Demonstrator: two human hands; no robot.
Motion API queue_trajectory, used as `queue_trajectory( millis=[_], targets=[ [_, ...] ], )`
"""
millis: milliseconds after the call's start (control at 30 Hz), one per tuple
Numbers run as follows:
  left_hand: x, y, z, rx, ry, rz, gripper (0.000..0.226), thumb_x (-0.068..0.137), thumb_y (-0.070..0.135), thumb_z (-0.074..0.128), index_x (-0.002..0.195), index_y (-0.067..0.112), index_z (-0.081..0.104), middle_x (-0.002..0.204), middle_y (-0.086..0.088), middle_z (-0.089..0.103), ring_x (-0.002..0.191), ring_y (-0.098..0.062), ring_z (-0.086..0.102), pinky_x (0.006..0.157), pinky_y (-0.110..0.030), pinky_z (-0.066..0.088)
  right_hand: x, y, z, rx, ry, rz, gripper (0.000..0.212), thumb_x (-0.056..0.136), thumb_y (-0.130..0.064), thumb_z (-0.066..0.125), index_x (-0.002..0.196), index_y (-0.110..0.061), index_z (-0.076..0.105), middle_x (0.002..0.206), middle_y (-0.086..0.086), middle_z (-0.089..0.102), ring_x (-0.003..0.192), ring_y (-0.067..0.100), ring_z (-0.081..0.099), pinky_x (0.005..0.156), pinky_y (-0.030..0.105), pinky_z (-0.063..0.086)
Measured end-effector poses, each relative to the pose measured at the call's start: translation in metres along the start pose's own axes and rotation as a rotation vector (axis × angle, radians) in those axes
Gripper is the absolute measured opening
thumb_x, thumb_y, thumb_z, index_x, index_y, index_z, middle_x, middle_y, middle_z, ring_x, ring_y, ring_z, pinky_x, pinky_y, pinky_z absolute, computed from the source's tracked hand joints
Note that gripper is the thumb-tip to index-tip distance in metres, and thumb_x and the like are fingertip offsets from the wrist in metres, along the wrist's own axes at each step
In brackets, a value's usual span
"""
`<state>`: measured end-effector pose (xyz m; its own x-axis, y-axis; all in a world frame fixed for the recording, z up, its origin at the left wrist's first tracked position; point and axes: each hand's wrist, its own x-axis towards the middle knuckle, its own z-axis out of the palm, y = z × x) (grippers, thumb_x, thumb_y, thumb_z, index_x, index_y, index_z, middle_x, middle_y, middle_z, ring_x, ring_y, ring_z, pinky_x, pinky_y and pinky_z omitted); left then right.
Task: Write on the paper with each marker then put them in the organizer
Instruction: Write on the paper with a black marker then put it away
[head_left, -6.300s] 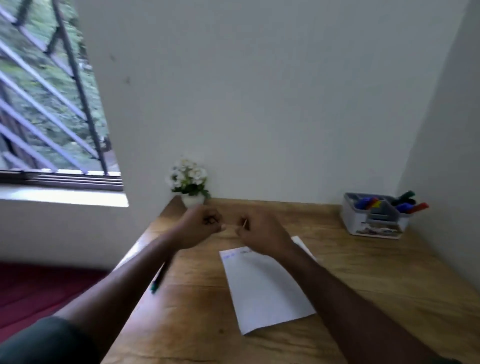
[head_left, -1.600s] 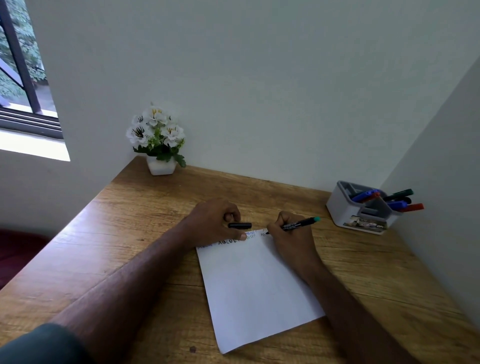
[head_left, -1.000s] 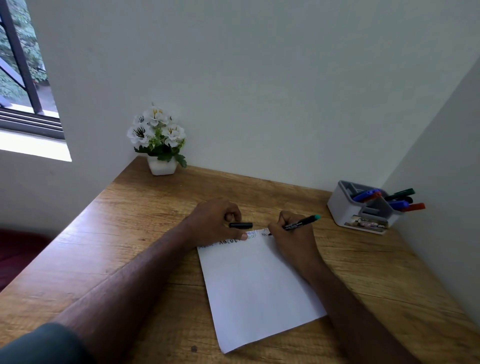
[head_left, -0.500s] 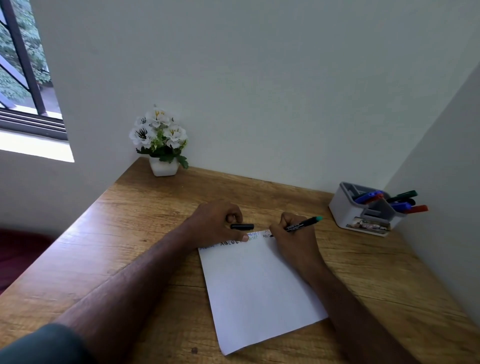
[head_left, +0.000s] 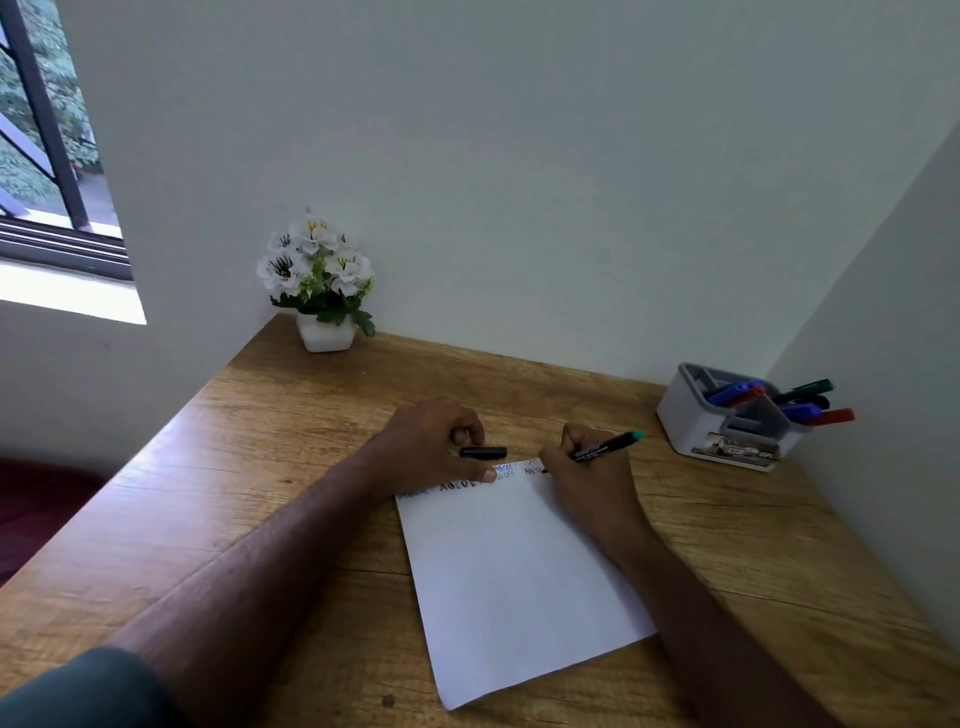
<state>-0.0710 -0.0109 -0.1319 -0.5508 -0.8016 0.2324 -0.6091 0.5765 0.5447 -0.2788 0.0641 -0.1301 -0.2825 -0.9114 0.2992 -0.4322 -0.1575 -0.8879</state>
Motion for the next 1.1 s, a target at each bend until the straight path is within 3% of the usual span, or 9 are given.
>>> queue_trajectory(
  millis=[633,867,1100],
  targets=[
    [0.001,-0.003,0.001,0.019,-0.006,0.005,0.045,0.066,0.066,0.073,0.095,0.032,0.066,0.088,0.016,0.06,0.083,-0.002,0.055,0.072,-0.03,0.044,0.002,0.001,0.001,-0.026,0.011,-0.028,0.041,0.078,0.004,0.065,0.052,-0.016,0.039,0.047,-0.012,0.039,0.048,0.002,0.032,0.048,0.02,0.028],
    [0.001,-0.002,0.001,0.004,-0.003,0.001,0.042,0.066,0.064,0.076,0.092,0.032,0.066,0.089,0.015,0.061,0.084,-0.001,0.056,0.072,-0.029,0.043,0.003,-0.001,-0.012,0.091,0.084,0.03,0.031,0.081,0.001,0.06,0.059,-0.01,0.041,0.055,0.0,0.04,0.054,0.009,0.036,0.048,0.018,0.031],
    [0.002,-0.005,0.002,-0.009,0.003,0.006,0.048,0.061,0.07,0.072,0.09,0.032,0.066,0.086,0.015,0.061,0.083,-0.001,0.057,0.071,-0.03,0.043,0.001,0.001,-0.011,-0.022,-0.005,-0.01,0.032,0.078,0.002,0.062,0.057,-0.011,0.043,0.051,-0.004,0.041,0.049,0.005,0.033,0.045,0.016,0.028]
  ],
)
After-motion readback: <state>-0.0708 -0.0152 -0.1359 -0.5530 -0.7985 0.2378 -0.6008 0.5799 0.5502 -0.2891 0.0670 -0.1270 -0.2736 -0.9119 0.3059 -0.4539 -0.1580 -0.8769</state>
